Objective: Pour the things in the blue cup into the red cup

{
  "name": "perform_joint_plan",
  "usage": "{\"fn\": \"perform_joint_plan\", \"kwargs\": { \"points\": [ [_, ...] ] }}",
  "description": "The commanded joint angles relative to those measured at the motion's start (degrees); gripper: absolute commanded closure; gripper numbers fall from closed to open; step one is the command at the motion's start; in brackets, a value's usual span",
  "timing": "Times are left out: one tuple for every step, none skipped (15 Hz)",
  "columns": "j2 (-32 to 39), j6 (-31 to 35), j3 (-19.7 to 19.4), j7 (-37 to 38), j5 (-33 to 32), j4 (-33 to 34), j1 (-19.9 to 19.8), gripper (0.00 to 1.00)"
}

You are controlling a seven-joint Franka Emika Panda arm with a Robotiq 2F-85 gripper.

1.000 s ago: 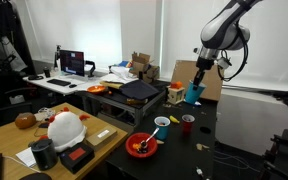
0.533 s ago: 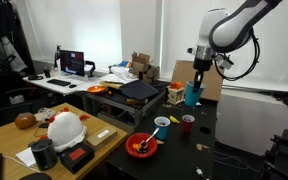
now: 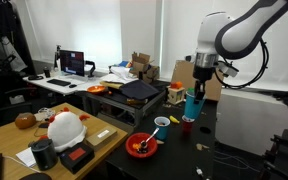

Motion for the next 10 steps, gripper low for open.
{"fn": "perform_joint_plan", "kwargs": {
  "points": [
    [3.5,2.5,5.3,3.6,-2.3,-0.2,-4.6,0.99],
    [5.4,3.4,6.1,5.7,-4.0,0.4,-5.1,0.99],
    [7.1,5.3,6.2,8.9,-6.9,0.6,-5.3,0.99],
    [9.4,7.1,6.0,12.6,-9.7,1.4,-5.1,0.99],
    [11.7,8.0,6.0,14.8,-11.3,2.3,-4.9,0.99],
    [14.2,9.4,4.6,19.8,-15.3,3.5,-3.7,0.99],
    [16.6,9.8,4.1,22.3,-17.0,4.8,-3.0,0.99],
    [18.4,9.8,3.4,25.1,-18.8,6.0,-2.1,0.99],
    [20.3,9.7,2.9,27.2,-20.1,7.3,-1.2,0.99],
    [22.3,9.4,2.8,28.2,-20.4,8.9,-0.7,0.99]
  ]
}}
